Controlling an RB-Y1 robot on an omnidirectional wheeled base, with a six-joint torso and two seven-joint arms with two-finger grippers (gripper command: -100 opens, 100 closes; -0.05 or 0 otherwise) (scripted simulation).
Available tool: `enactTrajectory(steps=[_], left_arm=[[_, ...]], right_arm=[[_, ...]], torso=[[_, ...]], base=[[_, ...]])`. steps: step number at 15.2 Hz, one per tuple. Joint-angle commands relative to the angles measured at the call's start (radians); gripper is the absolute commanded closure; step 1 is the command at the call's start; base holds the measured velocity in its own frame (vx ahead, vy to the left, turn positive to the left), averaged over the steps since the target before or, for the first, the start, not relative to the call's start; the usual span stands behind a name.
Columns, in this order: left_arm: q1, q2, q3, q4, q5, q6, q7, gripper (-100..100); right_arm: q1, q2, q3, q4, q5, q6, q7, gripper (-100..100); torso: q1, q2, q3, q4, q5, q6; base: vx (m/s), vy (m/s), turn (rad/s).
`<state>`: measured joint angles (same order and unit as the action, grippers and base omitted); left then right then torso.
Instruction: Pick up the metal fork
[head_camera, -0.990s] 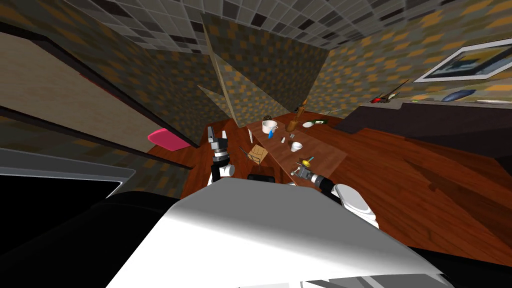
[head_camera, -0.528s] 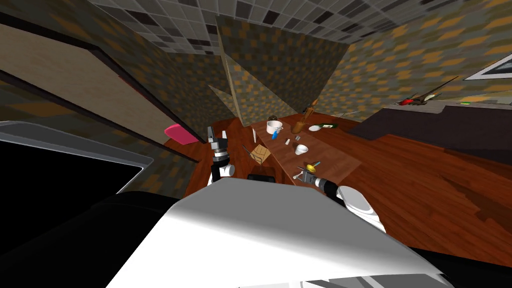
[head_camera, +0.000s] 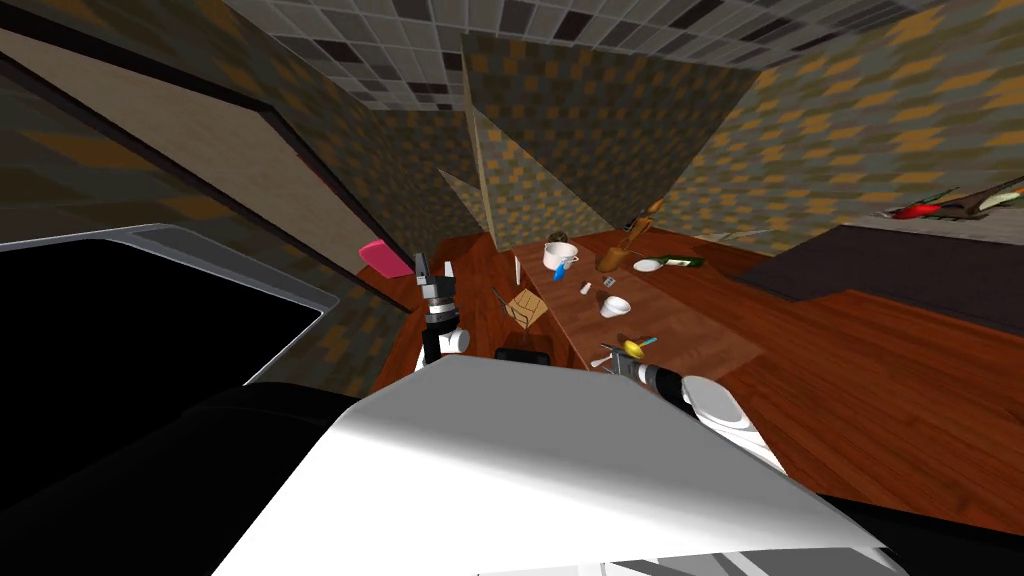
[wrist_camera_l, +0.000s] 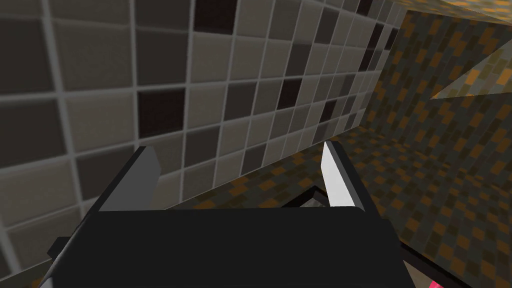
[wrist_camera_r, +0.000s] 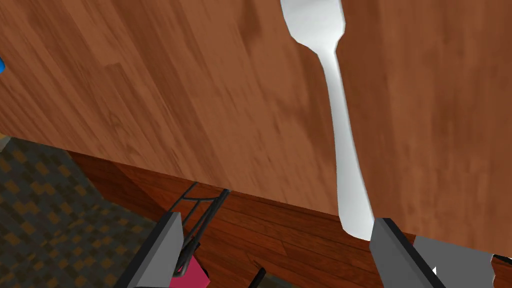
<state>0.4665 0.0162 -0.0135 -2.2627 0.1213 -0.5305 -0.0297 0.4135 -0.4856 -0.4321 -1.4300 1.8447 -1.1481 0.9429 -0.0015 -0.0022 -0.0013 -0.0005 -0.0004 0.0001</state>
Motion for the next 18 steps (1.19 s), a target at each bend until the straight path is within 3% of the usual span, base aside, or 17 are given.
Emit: enactTrajectory(steps=[1,10,15,17,18], left_arm=[[0.0,0.0,0.0,0.0,0.0,0.0,0.0,0],[0.0,0.0,0.0,0.0,0.0,0.0,0.0,0],[0.0,0.0,0.0,0.0,0.0,0.0,0.0,0],[0.0,0.0,0.0,0.0,0.0,0.0,0.0,0],[0.0,0.0,0.0,0.0,0.0,0.0,0.0,0]], right_arm=[[-0.002,-0.007,-0.015,0.027,0.05,-0.024,0.032,-100],[-0.008,-0.025,-0.052,0.095,0.198,-0.08,0.104,-100],[-0.009,0.009,-0.016,0.13,0.19,-0.009,0.123,-100],[-0.009,0.005,-0.02,0.127,0.189,-0.018,0.12,-100],[-0.01,0.007,-0.018,0.128,0.19,-0.013,0.121,100]], torso=[[0.0,0.0,0.0,0.0,0.0,0.0],[0.001,0.0,0.0,0.0,0.0,0.0],[0.001,-0.001,-0.001,0.0,0.0,0.0],[0.001,-0.002,-0.001,0.0,0.0,0.0],[0.002,-0.001,-0.001,0.0,0.0,0.001]], base=[[-0.007,-0.029,0.242],[-0.004,-0.022,0.168],[0.01,-0.018,0.044],[0.01,-0.015,0.024],[0.0,0.0,0.0]])
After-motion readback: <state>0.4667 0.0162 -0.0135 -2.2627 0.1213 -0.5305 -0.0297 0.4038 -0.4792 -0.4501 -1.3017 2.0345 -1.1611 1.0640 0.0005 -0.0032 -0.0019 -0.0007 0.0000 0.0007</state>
